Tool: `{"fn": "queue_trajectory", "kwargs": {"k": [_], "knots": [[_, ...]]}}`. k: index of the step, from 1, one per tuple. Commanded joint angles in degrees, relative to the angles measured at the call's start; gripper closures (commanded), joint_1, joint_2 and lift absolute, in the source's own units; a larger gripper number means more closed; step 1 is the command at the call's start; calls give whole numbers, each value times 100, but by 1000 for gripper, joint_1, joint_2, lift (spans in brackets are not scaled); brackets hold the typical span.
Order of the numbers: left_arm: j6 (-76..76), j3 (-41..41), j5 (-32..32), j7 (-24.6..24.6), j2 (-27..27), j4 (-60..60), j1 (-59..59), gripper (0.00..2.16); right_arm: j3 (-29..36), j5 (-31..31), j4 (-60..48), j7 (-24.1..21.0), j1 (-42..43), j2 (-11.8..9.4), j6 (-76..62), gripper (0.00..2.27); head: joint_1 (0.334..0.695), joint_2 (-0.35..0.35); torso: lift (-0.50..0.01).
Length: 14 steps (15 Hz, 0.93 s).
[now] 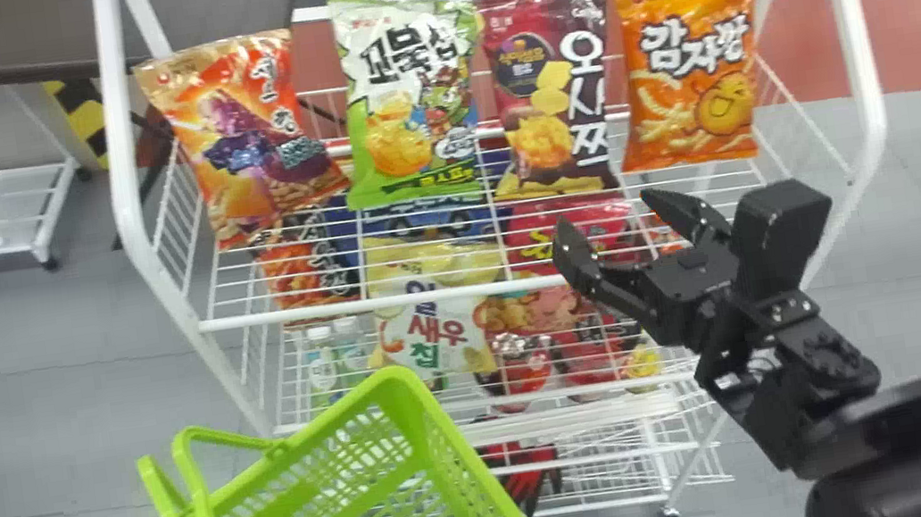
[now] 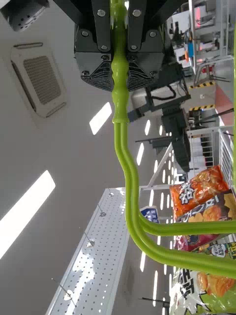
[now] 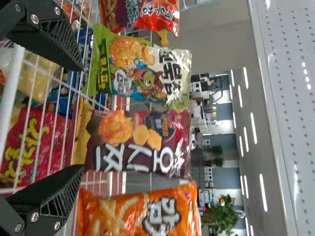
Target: Hold basket handle with left hand then pick Gkobukchip with right hand and place into basket
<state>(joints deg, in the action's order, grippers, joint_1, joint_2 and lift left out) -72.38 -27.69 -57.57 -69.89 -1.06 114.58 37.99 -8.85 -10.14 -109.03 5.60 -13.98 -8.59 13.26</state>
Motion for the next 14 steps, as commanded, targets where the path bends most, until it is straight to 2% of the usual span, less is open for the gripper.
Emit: {"fn": "queue_trajectory", "kwargs": {"k": [1, 2, 4, 8, 14], "knots": [[0, 0, 0, -7, 0, 3, 6, 2148, -328, 73, 259, -112, 502, 95, 199, 103, 695, 12, 0], [0, 0, 0, -7, 0, 12, 6, 2148, -424, 82, 382, -217, 677, 121, 234, 103, 695, 44, 0], [0, 0, 0, -16, 0, 20, 33, 2148, -600, 117, 690, -297, 1064, 235, 445, 103, 695, 67, 0], [17, -9, 0, -33, 0, 29, 50, 2152, -943, 153, 1217, -560, 1741, 323, 498, 103, 695, 112, 0], [105, -9, -9, -77, -9, 55, 112, 2148, -1312, 188, 2509, -718, 2866, 692, 604, 103, 695, 154, 0]]}}
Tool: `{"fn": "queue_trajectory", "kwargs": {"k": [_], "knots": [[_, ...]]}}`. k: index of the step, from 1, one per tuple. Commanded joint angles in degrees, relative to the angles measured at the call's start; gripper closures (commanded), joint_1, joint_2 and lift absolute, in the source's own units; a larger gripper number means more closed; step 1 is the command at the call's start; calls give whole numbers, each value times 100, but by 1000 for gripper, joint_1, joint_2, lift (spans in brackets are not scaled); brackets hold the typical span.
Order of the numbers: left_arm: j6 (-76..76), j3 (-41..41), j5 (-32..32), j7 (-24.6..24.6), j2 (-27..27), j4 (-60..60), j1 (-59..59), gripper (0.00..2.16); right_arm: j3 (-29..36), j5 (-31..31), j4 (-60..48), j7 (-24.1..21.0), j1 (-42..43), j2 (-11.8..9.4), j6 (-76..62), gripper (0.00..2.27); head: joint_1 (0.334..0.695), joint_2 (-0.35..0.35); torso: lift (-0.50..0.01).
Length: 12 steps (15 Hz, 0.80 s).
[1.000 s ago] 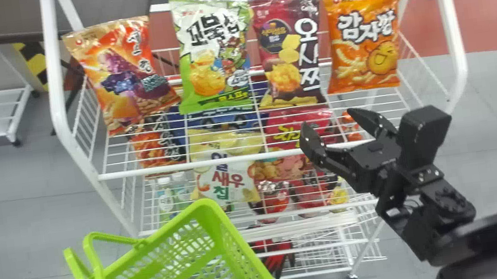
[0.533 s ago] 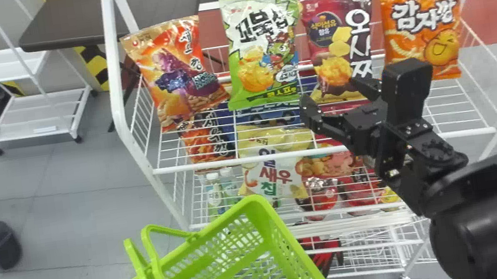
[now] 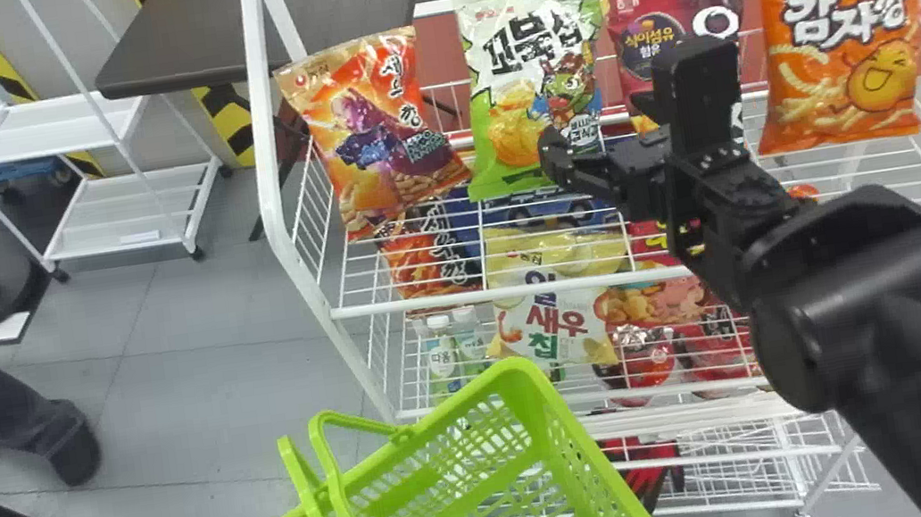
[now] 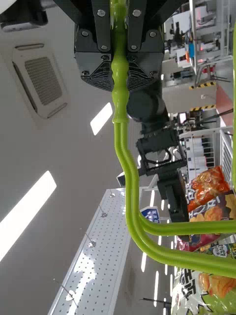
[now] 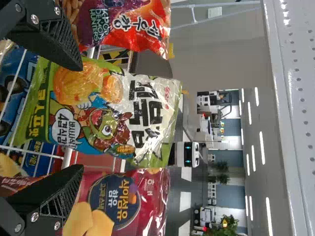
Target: Hold basket handle with left hand then pick Gkobukchip with right hand and place into basket
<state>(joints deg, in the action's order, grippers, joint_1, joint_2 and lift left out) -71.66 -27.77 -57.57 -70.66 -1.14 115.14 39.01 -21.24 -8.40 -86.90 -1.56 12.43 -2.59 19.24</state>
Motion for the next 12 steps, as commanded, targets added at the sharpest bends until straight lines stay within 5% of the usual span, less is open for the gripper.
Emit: {"fn": "queue_trajectory", "kwargs": {"k": [1, 12], "knots": [[33, 0, 0, 0, 0, 0, 19, 2152, -144, 23, 525, -20, 392, 154, -12, 103, 695, 162, 0], [156, -9, 0, -35, 0, -35, 19, 2148, -522, 49, 2749, -64, 1886, 264, -364, 103, 695, 161, 0]]}}
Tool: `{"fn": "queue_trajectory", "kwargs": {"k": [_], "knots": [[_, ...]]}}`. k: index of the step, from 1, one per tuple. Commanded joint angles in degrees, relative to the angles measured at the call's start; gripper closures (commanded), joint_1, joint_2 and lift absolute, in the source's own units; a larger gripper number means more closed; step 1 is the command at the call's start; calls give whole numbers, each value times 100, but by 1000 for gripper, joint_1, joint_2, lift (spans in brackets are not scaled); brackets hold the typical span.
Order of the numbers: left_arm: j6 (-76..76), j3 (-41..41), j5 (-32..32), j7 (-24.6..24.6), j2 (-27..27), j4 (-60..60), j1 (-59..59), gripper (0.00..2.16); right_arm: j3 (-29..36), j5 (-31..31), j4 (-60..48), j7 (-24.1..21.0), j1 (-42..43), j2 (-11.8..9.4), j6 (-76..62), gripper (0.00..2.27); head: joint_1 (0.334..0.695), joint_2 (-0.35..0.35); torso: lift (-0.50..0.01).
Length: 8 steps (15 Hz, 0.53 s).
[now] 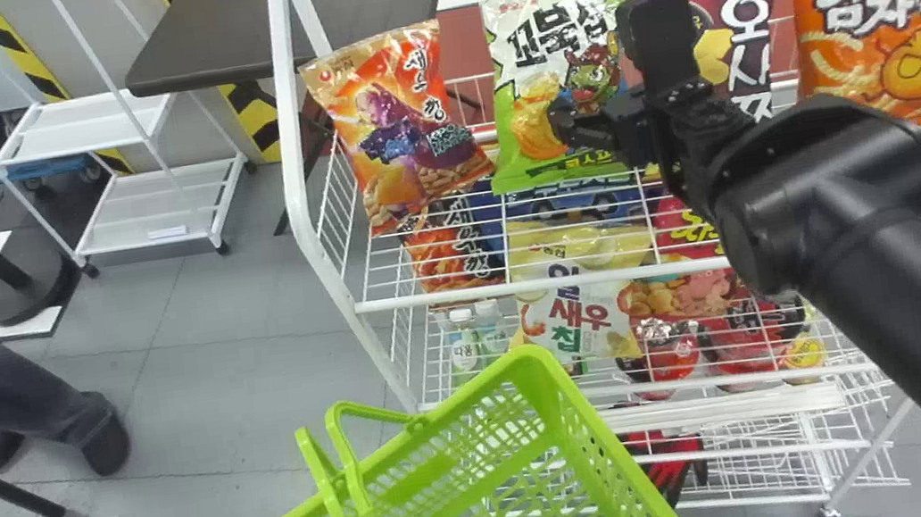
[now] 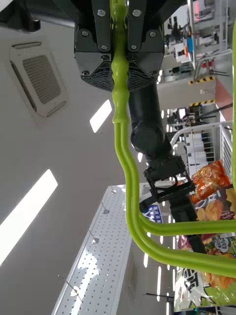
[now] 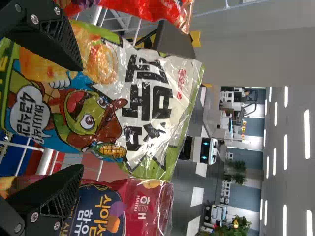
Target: Hold basket handle with left hand then pick Gkobukchip with right hand and place into basket
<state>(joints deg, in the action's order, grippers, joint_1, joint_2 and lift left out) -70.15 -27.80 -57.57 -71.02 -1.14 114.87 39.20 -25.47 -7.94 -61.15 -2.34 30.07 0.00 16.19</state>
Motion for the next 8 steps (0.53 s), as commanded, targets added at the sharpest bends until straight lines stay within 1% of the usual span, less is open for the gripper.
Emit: {"fn": "queue_trajectory", "kwargs": {"k": [1, 4, 8], "knots": [[23, -6, -9, -9, 0, -9, 0, 2152, -169, 3, 200, 32, 166, 5, -76, 103, 695, 164, 0], [23, -6, -9, -9, 0, -18, 0, 2148, -362, 12, 262, 59, 289, 5, -59, 103, 695, 173, 0], [23, -6, -9, -17, -18, -18, 0, 2152, -564, 56, 974, 67, 720, 5, -164, 103, 695, 186, 0]]}}
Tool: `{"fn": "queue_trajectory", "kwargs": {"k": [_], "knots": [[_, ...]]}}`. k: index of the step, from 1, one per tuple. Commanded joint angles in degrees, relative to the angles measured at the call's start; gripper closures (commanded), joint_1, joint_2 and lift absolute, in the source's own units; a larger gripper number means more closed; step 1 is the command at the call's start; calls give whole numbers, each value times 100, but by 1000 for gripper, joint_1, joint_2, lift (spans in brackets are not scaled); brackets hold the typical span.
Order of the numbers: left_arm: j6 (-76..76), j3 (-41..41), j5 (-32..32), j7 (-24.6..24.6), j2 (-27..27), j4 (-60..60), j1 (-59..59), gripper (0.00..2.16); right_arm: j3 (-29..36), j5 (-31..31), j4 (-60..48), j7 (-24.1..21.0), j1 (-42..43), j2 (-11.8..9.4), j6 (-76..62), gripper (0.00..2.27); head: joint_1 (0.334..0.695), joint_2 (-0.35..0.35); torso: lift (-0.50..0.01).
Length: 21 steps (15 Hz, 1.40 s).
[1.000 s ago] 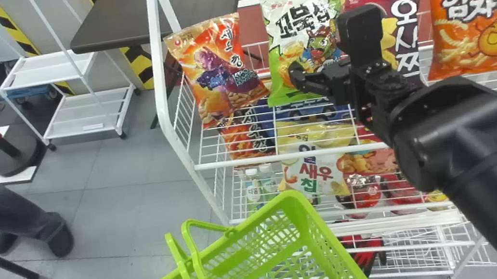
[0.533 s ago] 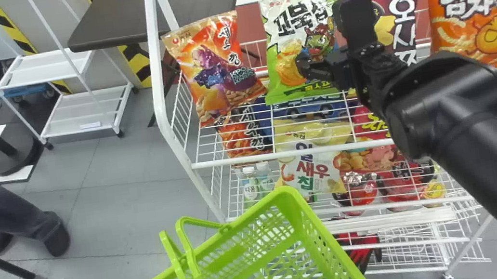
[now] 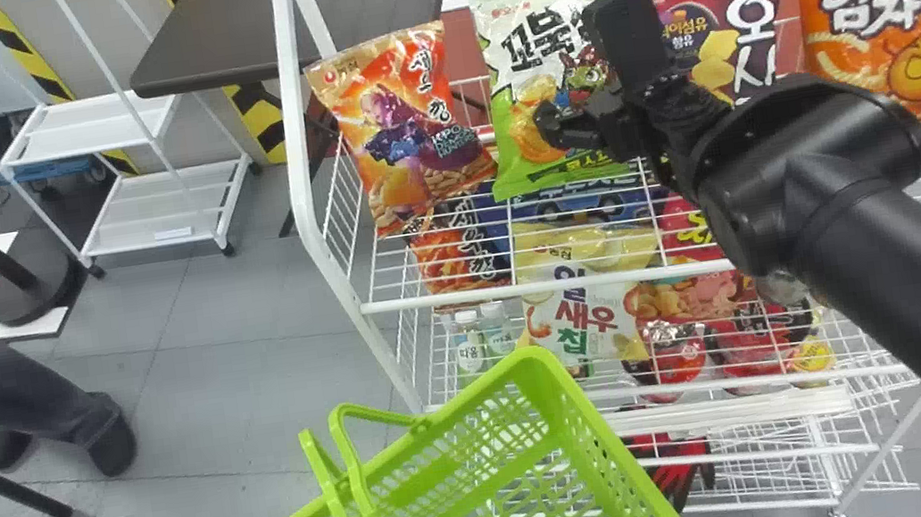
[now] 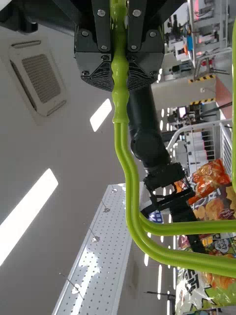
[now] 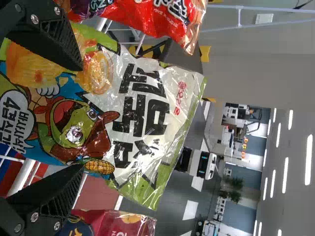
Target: Hold basket handle with left hand then pick Gkobukchip with right hand and place into basket
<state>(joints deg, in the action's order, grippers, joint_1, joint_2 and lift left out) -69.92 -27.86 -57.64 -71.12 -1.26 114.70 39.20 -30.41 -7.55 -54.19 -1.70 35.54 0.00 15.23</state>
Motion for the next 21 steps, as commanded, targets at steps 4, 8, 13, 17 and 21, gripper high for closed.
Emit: {"fn": "queue_trajectory", "kwargs": {"k": [4, 8, 13, 17, 21], "knots": [[0, 0, -1, -51, -15, 9, 9, 2152, -79, 236, 849, 3, 559, 5, -68, 319, 695, 162, 0], [0, -9, -10, -78, -15, 18, 44, 2148, -132, 324, 1139, 231, 849, 5, 73, 2067, 695, 140, 0], [0, -18, -28, -86, -15, 18, 53, 2148, -237, 570, 1060, 380, 682, 5, 2, 2246, 695, 139, 0], [17, -44, -37, -113, -6, -9, 79, 2148, -211, 1062, 190, 293, 111, 5, 143, 2246, 695, 161, 0], [53, -35, -37, -104, -6, -26, 79, 2152, -114, 1607, -1049, 178, -540, 5, 705, 2246, 695, 190, 0]]}}
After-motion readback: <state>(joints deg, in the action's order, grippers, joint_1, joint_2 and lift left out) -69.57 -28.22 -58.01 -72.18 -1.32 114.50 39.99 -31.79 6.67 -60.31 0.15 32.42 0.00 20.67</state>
